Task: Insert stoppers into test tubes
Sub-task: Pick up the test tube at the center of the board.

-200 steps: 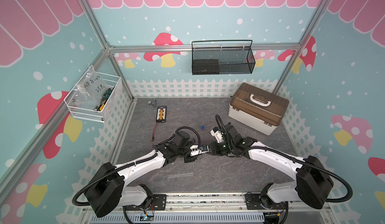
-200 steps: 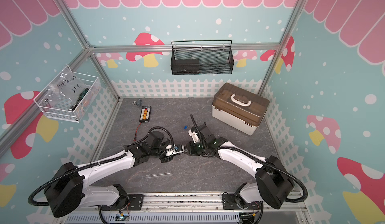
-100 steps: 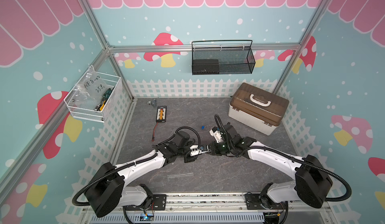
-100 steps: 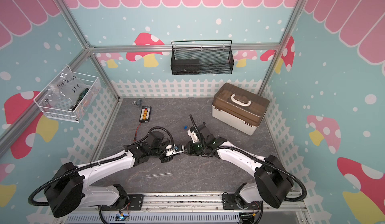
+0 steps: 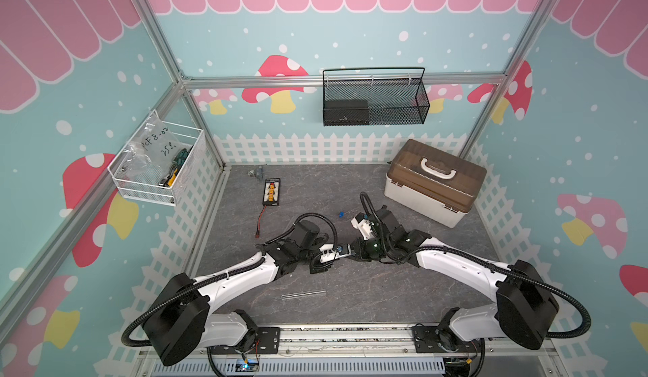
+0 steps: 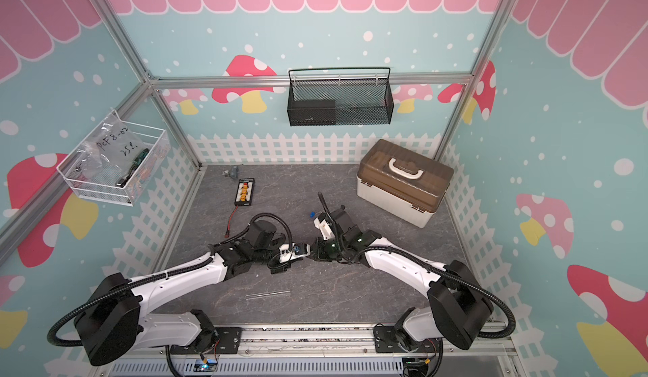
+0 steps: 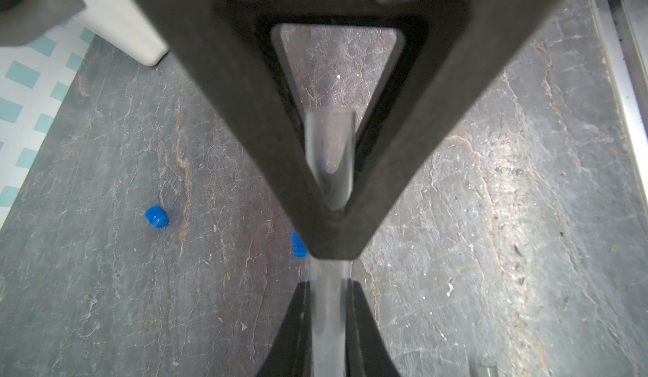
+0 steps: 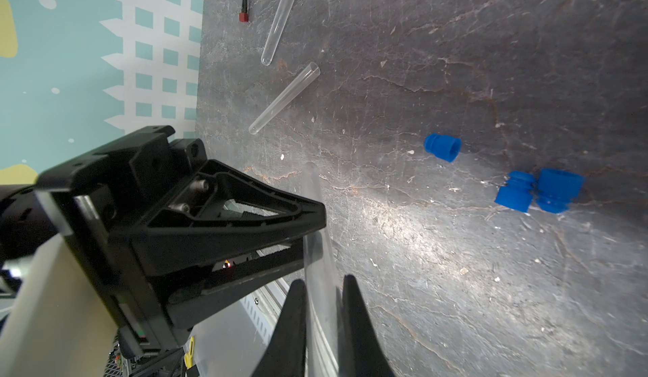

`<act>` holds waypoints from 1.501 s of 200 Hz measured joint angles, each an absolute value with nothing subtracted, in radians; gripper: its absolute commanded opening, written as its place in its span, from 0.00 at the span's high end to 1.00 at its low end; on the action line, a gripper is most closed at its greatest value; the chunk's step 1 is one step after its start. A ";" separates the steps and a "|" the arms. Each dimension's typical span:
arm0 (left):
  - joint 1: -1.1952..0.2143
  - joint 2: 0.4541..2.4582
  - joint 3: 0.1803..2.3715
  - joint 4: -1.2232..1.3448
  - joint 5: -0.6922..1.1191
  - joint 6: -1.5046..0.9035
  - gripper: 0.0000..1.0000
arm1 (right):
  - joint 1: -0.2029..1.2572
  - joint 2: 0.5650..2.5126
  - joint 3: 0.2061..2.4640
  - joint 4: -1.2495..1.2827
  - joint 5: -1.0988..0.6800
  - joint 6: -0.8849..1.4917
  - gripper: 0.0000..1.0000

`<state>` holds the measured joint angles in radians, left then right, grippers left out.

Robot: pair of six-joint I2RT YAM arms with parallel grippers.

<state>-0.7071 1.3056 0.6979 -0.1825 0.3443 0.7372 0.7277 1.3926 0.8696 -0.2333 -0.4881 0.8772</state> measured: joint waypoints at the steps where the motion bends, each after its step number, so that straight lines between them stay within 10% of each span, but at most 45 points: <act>1: -0.707 1.306 0.698 -0.183 0.344 0.737 0.77 | 0.728 1.393 0.870 -0.233 -0.488 0.877 0.92; 103: -0.707 1.225 0.638 -0.125 0.341 0.712 0.32 | 0.728 1.377 0.869 -0.231 -0.493 0.892 0.95; 300: -0.707 1.165 0.588 -0.025 0.336 0.723 0.72 | 0.728 1.286 0.871 -0.187 -0.574 0.987 0.94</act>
<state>-0.7071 1.1648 0.5884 -0.0246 0.3359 0.7227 0.7277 1.2858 0.8715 -0.1867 -0.5743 0.9871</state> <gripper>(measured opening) 0.293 0.109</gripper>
